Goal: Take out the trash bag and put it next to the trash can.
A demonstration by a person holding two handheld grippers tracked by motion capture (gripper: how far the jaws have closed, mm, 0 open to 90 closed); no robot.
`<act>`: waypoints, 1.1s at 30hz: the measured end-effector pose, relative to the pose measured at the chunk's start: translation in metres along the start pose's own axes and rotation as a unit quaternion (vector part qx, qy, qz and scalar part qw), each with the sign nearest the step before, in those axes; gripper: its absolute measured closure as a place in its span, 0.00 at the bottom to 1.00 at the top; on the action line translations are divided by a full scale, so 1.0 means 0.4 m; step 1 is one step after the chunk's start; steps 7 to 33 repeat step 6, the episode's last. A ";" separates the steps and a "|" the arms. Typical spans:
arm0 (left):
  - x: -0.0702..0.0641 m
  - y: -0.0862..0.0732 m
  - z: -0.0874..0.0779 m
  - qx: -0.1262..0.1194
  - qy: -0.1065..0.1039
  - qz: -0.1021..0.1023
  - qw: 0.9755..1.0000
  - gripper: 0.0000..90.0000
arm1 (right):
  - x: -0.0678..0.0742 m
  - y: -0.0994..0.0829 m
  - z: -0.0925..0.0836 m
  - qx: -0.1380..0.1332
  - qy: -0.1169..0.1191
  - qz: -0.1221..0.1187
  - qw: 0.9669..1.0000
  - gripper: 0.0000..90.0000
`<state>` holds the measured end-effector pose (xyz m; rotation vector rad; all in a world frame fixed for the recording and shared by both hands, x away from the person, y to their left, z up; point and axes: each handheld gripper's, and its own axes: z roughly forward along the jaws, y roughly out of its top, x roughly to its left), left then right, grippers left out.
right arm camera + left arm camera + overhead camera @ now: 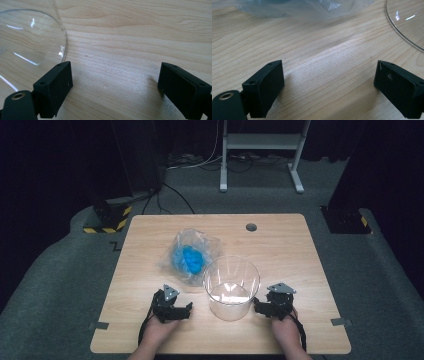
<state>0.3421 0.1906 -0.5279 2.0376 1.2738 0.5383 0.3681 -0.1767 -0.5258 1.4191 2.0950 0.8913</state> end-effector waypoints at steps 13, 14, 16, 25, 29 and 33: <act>0.000 0.000 0.000 0.000 0.000 0.001 1.000 0.11 | 0.000 0.000 0.000 0.000 0.000 0.000 1.000 0.13; 0.000 0.000 0.000 0.000 0.000 0.001 1.000 0.11 | 0.000 0.000 0.000 0.000 0.000 0.000 1.000 0.13; 0.000 0.000 0.000 0.000 0.000 0.001 1.000 0.11 | 0.000 0.000 0.000 0.000 0.000 0.000 1.000 0.13; 0.000 0.000 0.000 0.000 0.000 0.001 1.000 0.11 | 0.000 0.000 0.000 0.000 0.000 0.000 1.000 0.13; 0.000 0.000 0.000 0.000 0.000 0.001 1.000 0.11 | 0.000 0.000 0.000 0.000 0.000 0.000 1.000 0.13; 0.000 0.000 0.000 0.000 0.000 0.001 1.000 0.11 | 0.000 0.000 0.000 0.000 0.000 0.000 1.000 0.13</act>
